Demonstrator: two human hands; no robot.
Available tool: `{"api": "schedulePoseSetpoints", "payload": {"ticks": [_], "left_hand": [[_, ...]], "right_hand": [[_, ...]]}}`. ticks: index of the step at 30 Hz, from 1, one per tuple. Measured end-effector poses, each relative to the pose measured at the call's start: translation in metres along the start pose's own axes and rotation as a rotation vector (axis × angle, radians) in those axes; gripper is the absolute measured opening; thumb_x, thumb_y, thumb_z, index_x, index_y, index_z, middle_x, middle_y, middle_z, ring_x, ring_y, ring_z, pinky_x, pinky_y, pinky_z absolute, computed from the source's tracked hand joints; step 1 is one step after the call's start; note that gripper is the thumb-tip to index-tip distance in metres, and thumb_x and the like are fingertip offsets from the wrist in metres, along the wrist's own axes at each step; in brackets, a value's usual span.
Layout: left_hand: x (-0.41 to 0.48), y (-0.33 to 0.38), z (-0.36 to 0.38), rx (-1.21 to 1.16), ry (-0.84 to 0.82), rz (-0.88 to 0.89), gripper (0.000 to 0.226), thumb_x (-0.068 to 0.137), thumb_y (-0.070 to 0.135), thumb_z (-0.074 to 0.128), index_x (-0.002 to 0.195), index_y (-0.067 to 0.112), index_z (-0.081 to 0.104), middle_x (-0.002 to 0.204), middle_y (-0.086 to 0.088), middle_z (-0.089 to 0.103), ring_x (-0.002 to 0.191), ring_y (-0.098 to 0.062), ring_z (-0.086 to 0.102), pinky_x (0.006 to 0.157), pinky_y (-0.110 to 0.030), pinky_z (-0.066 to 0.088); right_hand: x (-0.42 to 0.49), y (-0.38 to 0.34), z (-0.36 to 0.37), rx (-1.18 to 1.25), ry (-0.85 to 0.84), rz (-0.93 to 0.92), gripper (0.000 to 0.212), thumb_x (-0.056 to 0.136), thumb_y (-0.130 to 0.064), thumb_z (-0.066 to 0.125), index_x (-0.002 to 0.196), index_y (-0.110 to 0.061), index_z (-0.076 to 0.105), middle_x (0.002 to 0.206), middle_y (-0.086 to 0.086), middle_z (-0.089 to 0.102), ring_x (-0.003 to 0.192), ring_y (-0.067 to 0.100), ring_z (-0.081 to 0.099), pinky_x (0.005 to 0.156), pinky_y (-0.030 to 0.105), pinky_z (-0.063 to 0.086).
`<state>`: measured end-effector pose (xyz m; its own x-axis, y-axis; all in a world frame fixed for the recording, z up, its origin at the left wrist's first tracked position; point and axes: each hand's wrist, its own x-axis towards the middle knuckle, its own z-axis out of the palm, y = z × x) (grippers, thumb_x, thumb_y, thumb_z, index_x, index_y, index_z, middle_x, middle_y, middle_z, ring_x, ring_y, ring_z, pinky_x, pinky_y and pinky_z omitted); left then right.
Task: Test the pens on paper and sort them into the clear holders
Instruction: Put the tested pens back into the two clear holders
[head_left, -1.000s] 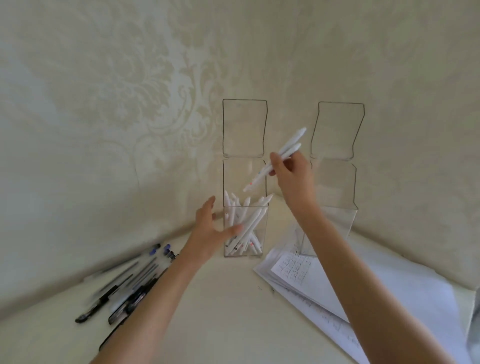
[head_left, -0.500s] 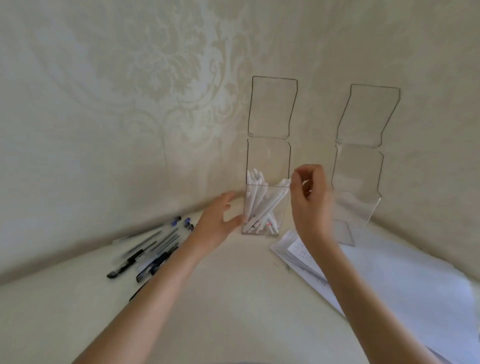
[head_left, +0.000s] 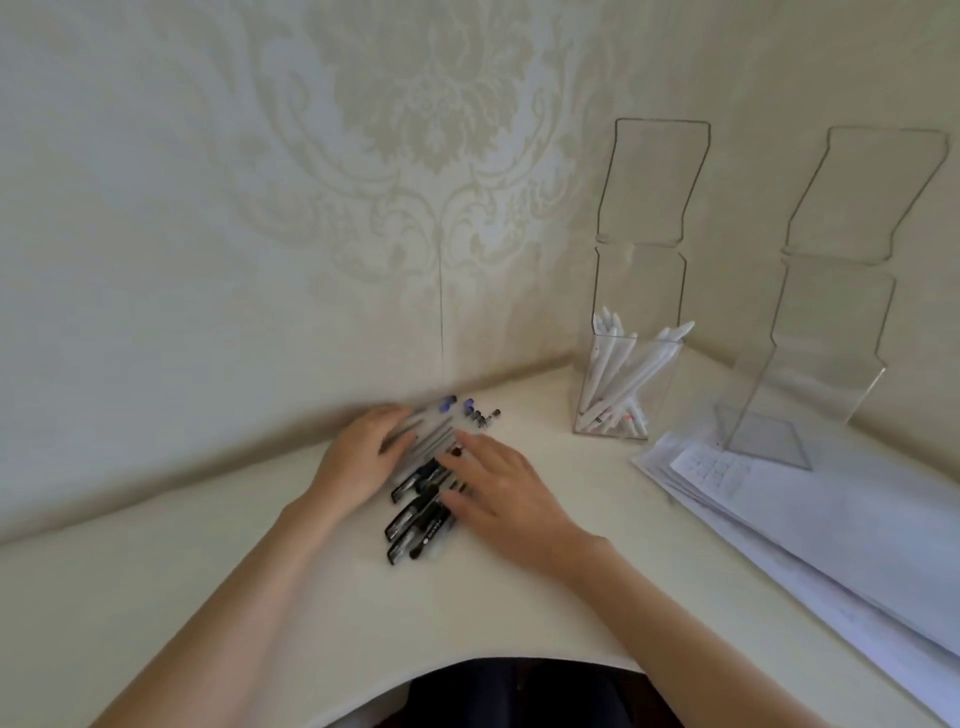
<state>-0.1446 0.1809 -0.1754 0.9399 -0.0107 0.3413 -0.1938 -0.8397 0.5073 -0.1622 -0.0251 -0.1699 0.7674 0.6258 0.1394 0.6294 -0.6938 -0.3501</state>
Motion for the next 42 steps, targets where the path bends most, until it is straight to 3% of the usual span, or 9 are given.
{"api": "schedulePoseSetpoints", "payload": {"ticks": [5, 13, 16, 19, 22, 29, 33, 37, 42], "left_hand": [[0.002, 0.004, 0.002, 0.310, 0.005, -0.221, 0.041, 0.093, 0.044, 0.046, 0.128, 0.026, 0.053, 0.129, -0.005, 0.051, 0.121, -0.028, 0.040, 0.099, -0.040, 0.028], [-0.007, 0.042, 0.011, 0.142, -0.135, -0.220, 0.031, 0.090, 0.037, 0.052, 0.096, 0.008, 0.062, 0.098, -0.007, 0.045, 0.093, -0.027, 0.053, 0.069, -0.029, 0.038], [-0.009, 0.059, 0.017, 0.089, -0.191, -0.251, 0.035, 0.086, 0.039, 0.060, 0.108, 0.013, 0.059, 0.107, -0.009, 0.049, 0.097, -0.026, 0.053, 0.072, -0.027, 0.036], [-0.010, 0.070, 0.022, 0.074, -0.232, -0.324, 0.044, 0.080, 0.044, 0.066, 0.109, 0.013, 0.055, 0.106, -0.006, 0.056, 0.097, -0.024, 0.054, 0.071, -0.027, 0.036], [-0.010, 0.075, 0.024, 0.086, -0.251, -0.363, 0.037, 0.078, 0.047, 0.067, 0.072, 0.015, 0.050, 0.071, -0.004, 0.053, 0.069, -0.022, 0.050, 0.059, -0.027, 0.031], [-0.009, 0.076, 0.021, -0.006, -0.223, -0.449, 0.052, 0.075, 0.044, 0.072, 0.053, 0.015, 0.036, 0.048, -0.001, 0.032, 0.048, -0.021, 0.033, 0.050, -0.028, 0.020], [-0.003, 0.073, 0.019, -0.098, -0.215, -0.479, 0.052, 0.075, 0.039, 0.074, 0.055, 0.013, 0.034, 0.050, -0.002, 0.032, 0.048, -0.019, 0.032, 0.050, -0.029, 0.020], [0.000, 0.068, 0.014, -0.262, -0.201, -0.508, 0.047, 0.079, 0.030, 0.072, 0.048, 0.010, 0.044, 0.033, 0.003, 0.041, 0.032, -0.011, 0.040, 0.042, -0.024, 0.028], [-0.004, 0.061, 0.014, -0.547, -0.159, -0.570, 0.030, 0.090, 0.017, 0.061, 0.063, 0.004, 0.059, 0.046, -0.002, 0.056, 0.030, -0.007, 0.046, 0.036, -0.015, 0.037]], "right_hand": [[0.005, 0.001, -0.002, -0.060, -0.125, 0.062, 0.049, 0.099, -0.053, 0.023, 0.147, -0.041, 0.021, 0.158, -0.015, 0.011, 0.146, 0.010, 0.002, 0.118, 0.038, 0.000], [-0.036, 0.063, -0.035, 0.104, -0.165, 0.082, 0.045, 0.103, -0.023, 0.030, 0.144, -0.040, 0.028, 0.156, -0.018, 0.013, 0.145, 0.003, -0.001, 0.118, 0.034, -0.001], [-0.048, 0.068, -0.039, 0.183, -0.077, 0.082, 0.046, 0.101, -0.014, 0.036, 0.144, -0.032, 0.034, 0.156, -0.012, 0.018, 0.144, 0.006, 0.005, 0.115, 0.024, 0.001], [-0.057, 0.067, -0.040, 0.180, 0.153, 0.296, 0.034, 0.100, -0.025, 0.042, 0.133, -0.022, 0.051, 0.142, 0.000, 0.042, 0.134, 0.020, 0.033, 0.108, 0.027, 0.025], [-0.059, 0.059, -0.042, 0.047, 0.204, 0.574, 0.038, 0.095, -0.048, 0.044, 0.102, -0.016, 0.061, 0.110, 0.005, 0.053, 0.108, 0.025, 0.048, 0.088, 0.037, 0.044], [-0.041, 0.024, -0.034, -0.018, 0.111, 0.691, 0.082, 0.076, -0.077, 0.048, 0.119, -0.007, 0.054, 0.122, 0.009, 0.051, 0.115, 0.028, 0.046, 0.094, 0.037, 0.038], [-0.026, 0.019, -0.037, 0.083, 0.050, 0.727, 0.065, 0.081, -0.063, 0.057, 0.114, -0.007, 0.052, 0.124, 0.013, 0.050, 0.117, 0.032, 0.045, 0.093, 0.038, 0.038], [-0.012, 0.020, -0.042, 0.290, -0.006, 0.744, 0.041, 0.083, -0.048, 0.063, 0.072, -0.015, 0.040, 0.080, 0.003, 0.048, 0.079, 0.023, 0.051, 0.064, 0.030, 0.038], [-0.005, 0.031, -0.048, 0.442, -0.020, 0.758, 0.037, 0.084, -0.032, 0.067, 0.069, -0.012, 0.041, 0.068, 0.002, 0.040, 0.059, 0.014, 0.039, 0.053, 0.027, 0.030]]}}
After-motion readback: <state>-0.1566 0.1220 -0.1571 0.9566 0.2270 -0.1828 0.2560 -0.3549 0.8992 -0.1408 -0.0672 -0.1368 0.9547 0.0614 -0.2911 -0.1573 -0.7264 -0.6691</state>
